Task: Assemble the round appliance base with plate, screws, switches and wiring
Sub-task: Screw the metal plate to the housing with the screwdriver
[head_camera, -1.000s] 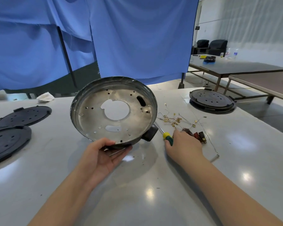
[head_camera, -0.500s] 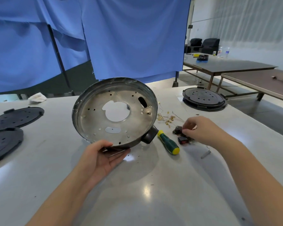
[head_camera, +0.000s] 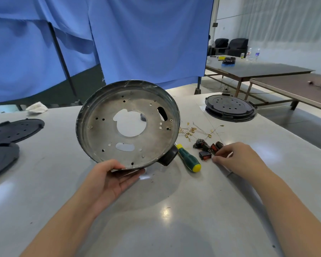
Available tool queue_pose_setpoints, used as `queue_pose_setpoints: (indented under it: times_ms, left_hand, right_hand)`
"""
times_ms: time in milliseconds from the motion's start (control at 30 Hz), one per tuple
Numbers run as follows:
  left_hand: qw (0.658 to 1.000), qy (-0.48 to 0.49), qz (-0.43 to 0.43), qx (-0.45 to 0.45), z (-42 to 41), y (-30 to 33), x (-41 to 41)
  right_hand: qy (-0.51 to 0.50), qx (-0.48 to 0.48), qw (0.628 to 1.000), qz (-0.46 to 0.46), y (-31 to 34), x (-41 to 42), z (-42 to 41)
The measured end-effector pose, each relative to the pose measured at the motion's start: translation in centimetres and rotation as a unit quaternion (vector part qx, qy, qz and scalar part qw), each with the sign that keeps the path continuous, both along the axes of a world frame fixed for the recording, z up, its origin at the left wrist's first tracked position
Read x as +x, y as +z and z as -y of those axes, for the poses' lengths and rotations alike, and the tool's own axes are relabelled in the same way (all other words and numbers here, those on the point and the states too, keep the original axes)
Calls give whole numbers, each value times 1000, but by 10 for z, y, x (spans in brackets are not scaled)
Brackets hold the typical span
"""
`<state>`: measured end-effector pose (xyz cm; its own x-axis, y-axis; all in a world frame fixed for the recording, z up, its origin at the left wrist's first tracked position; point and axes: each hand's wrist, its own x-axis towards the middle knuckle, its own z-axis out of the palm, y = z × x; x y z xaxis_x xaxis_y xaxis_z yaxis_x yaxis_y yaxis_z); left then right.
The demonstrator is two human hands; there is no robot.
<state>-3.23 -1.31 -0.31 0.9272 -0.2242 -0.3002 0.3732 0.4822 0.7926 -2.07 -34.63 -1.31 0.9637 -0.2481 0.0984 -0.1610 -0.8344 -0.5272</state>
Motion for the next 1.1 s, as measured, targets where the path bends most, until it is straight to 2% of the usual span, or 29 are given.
queue_pose_setpoints:
  times_ms: [167, 267, 433, 600, 767, 900, 933, 1033, 1100]
  left_hand:
    - [1000, 0, -6, -17, 2, 2, -2]
    - [1000, -1, -1, -24, 2, 3, -3]
    - [1000, 4, -8, -21, 3, 5, -4]
    - [1000, 15, -10, -22, 4, 7, -5]
    - [997, 39, 20, -66, 7, 11, -7]
    - [996, 26, 39, -71, 8, 12, -10]
    - [996, 25, 43, -69, 8, 12, -10]
    - [996, 32, 63, -57, 5, 13, -9]
    - [996, 37, 76, -40, 2, 14, -9]
  right_hand:
    - [-10, -29, 1000, 9, -3, 1, -8]
    - [-5, -6, 1000, 18, -3, 0, -11]
    - [20, 101, 993, 57, 1, -2, -20]
    - [90, 264, 955, 99, 17, -6, -42]
    - [149, 328, 930, 71, 36, -4, -64]
    - [174, 414, 893, 3, 33, 1, -92]
    - [163, 460, 873, -8, 30, 4, -100]
    - [142, 614, 776, -42, 23, 12, -115]
    - [155, 630, 756, -86, 21, 11, -122]
